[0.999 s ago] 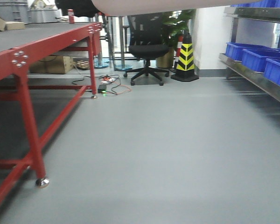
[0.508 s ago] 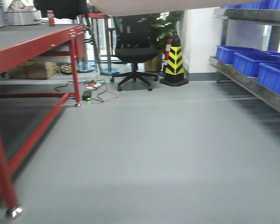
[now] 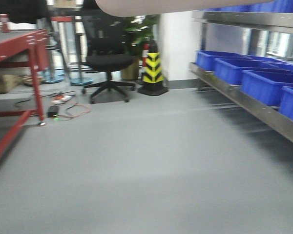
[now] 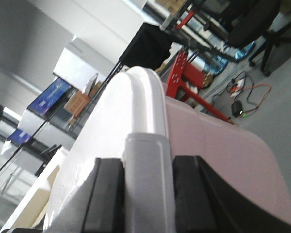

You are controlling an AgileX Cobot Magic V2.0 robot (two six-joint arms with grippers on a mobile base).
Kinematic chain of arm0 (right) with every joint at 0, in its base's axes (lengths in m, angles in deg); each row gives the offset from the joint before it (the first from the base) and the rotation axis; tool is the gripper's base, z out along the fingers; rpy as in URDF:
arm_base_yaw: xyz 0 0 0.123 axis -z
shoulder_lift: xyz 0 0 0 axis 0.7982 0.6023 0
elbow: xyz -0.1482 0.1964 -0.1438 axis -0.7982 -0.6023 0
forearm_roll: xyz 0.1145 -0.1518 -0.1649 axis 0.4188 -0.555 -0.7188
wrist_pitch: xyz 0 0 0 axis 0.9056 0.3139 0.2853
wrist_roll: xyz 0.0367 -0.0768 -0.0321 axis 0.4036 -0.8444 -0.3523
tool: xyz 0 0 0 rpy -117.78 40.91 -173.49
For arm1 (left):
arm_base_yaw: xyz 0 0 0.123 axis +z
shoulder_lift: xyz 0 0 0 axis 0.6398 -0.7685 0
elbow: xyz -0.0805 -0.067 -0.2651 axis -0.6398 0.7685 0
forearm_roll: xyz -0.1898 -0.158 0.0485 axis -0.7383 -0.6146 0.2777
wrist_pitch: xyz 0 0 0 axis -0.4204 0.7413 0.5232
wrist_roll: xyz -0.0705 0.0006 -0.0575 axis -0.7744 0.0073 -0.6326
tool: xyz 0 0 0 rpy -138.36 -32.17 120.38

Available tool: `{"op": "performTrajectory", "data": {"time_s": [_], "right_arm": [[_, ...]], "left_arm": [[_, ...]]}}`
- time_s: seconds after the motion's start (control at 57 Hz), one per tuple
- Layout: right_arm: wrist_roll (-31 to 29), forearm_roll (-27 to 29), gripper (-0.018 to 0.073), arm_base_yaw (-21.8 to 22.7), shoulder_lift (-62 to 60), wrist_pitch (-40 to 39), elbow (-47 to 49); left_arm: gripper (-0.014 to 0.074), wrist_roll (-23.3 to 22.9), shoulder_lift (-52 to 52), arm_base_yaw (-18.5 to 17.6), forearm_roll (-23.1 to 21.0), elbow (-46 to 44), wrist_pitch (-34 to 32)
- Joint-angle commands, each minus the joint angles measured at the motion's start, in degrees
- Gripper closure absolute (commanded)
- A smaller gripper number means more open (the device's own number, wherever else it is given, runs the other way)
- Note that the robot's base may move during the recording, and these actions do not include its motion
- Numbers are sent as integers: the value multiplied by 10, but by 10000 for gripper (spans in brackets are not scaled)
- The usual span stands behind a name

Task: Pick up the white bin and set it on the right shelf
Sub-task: 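Hold the bin raised with both grippers while driving to the shelving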

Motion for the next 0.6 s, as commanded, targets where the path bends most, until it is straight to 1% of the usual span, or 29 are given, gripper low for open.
{"op": "performTrajectory", "data": {"time_s": [0.0,0.579], "right_arm": [[0,35,498,-13,-26,67,20],[0,35,498,-13,-26,67,20]], "left_arm": [[722,8,35,-18,-50,-21,131],[722,8,35,-18,-49,-21,131]]}}
